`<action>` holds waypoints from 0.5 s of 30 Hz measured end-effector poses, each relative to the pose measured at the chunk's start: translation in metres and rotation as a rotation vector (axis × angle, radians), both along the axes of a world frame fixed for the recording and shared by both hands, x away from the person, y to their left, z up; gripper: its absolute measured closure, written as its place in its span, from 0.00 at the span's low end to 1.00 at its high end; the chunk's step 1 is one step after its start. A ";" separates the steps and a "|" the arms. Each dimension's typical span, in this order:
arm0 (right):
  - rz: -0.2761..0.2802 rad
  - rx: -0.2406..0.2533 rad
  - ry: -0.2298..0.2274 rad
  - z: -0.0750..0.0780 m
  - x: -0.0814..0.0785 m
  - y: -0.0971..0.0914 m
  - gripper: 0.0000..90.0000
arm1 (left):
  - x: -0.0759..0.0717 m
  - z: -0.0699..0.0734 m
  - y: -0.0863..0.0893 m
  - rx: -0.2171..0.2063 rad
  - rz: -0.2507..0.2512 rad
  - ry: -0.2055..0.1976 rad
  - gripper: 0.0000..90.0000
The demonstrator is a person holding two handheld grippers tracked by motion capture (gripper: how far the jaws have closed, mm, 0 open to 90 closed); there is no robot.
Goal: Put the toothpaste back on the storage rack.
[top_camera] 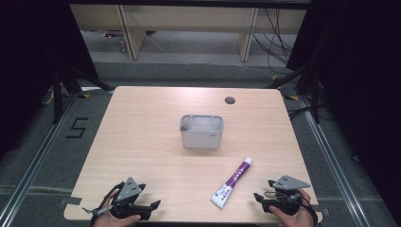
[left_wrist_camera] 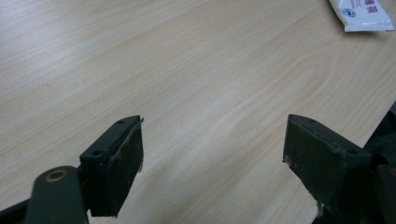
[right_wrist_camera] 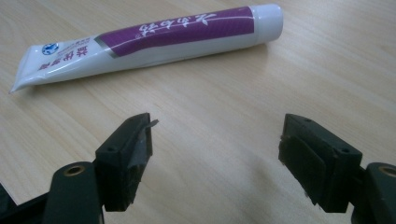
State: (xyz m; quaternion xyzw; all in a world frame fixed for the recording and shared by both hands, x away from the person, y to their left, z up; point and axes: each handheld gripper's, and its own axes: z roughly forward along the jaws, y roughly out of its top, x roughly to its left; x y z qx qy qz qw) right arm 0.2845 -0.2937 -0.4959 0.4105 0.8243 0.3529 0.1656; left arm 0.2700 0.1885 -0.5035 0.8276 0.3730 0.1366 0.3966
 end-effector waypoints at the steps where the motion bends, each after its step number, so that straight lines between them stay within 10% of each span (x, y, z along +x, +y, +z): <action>1: -0.001 -0.005 -0.011 0.001 0.000 -0.001 0.29 | 0.000 0.000 0.000 -0.005 -0.005 0.001 0.21; 15: 0.177 -0.052 -0.092 0.019 0.008 0.015 0.25 | 0.001 -0.004 0.001 0.002 -0.016 0.006 0.18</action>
